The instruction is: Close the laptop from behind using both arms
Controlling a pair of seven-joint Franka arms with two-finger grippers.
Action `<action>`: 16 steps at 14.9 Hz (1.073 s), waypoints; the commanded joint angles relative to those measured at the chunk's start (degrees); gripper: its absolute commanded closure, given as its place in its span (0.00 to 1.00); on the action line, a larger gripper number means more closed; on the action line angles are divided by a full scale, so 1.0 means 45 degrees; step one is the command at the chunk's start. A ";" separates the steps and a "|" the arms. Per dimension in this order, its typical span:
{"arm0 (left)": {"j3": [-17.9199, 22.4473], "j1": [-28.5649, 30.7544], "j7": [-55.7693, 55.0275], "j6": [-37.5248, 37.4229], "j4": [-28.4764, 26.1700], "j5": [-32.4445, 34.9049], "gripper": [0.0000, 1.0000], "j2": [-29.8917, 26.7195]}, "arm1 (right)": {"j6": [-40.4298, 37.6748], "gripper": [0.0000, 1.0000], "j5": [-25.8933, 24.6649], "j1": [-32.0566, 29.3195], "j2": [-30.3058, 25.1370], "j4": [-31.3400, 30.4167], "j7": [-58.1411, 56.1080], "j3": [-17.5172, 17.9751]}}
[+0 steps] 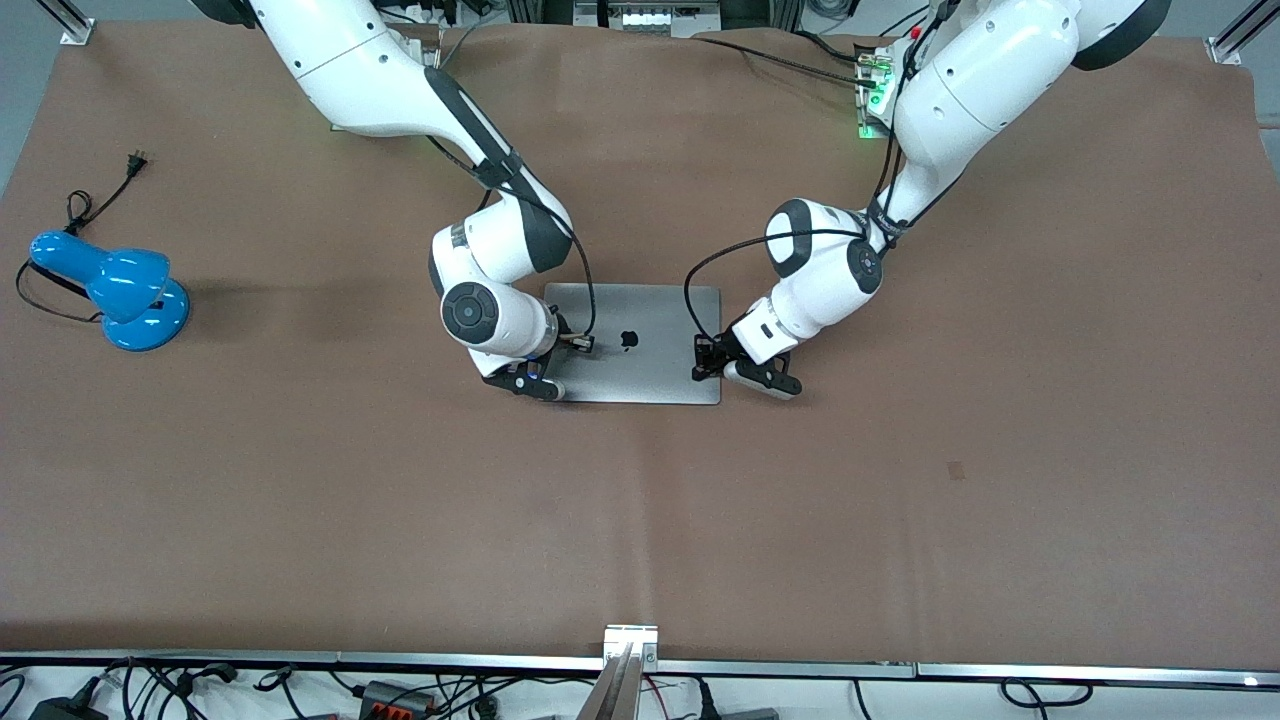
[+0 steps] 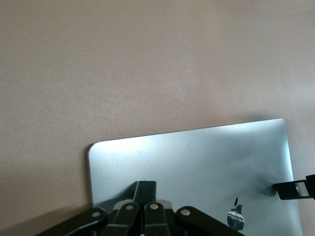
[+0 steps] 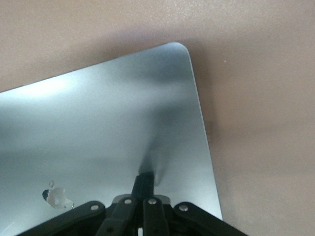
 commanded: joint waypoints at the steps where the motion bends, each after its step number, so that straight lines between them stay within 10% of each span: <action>1: 0.0174 -0.0176 0.0382 0.0185 0.0300 -0.0120 1.00 0.0277 | 0.0120 1.00 -0.0171 -0.0072 0.0227 0.0536 -0.0067 0.0054; 6: 0.0213 0.0174 0.0460 -0.0804 0.0222 -0.0101 1.00 -0.0598 | -0.1807 1.00 -0.1222 -0.0773 -0.0963 0.1179 -0.0184 -0.0083; 16: 0.2516 0.0801 0.0402 -1.0764 0.2972 0.3038 1.00 -0.3278 | -0.7589 1.00 -0.1909 -0.3856 -0.3988 0.2823 -0.2719 -0.0083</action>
